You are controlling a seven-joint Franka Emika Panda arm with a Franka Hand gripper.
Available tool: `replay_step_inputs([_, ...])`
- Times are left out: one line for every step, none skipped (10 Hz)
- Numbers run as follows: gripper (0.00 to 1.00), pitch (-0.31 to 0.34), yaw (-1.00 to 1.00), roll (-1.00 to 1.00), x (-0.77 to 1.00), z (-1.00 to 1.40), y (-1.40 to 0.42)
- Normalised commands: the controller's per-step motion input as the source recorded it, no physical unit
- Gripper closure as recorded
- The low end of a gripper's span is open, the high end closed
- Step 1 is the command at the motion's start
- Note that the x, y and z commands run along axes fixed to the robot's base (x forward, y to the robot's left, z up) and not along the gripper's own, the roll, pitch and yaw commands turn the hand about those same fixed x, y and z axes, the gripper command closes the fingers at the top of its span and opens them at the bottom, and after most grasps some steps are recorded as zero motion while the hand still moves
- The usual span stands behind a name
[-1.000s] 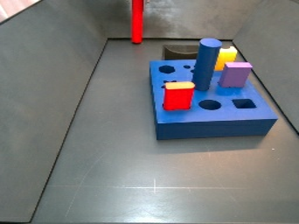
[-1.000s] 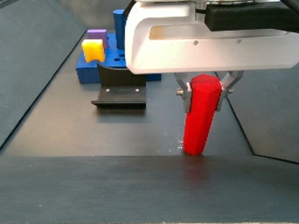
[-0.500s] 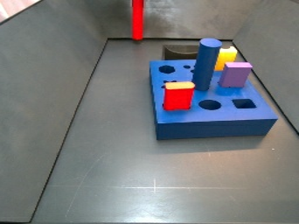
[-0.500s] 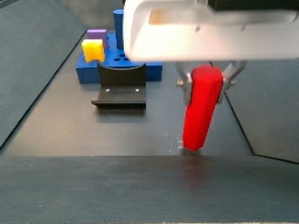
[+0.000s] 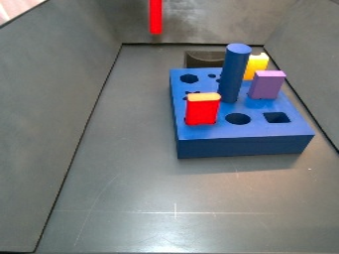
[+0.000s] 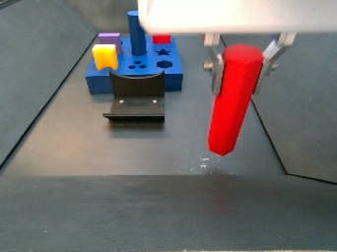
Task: Pick up the hexagon object. Move up. Move to above the board. Insert the hexagon object.
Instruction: Move to above the board.
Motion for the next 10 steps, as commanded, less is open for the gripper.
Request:
replay_step_inputs([1.00,0.196,-0.18,0.16,-0.16,1.00,-0.17])
replay_step_inputs([1.00,0.150,-0.11,0.15,-0.15,1.00,-0.16])
replay_step_inputs([1.00,0.123,-0.08,0.14,-0.14,1.00,-0.15])
replay_step_inputs([1.00,0.075,-0.02,0.10,-0.12,1.00,-0.12])
replay_step_inputs([1.00,0.060,0.00,0.10,-0.11,1.00,-0.11])
replay_step_inputs([1.00,0.051,0.01,0.09,-0.09,1.00,-0.10])
replay_step_inputs([1.00,0.052,0.02,0.09,-0.08,1.00,-0.08])
replay_step_inputs([1.00,0.060,0.02,0.08,-0.05,0.87,-0.06])
replay_step_inputs([1.00,0.063,0.02,0.08,-0.03,0.78,-0.05])
replay_step_inputs([1.00,0.078,0.02,0.07,-0.01,0.62,-0.02])
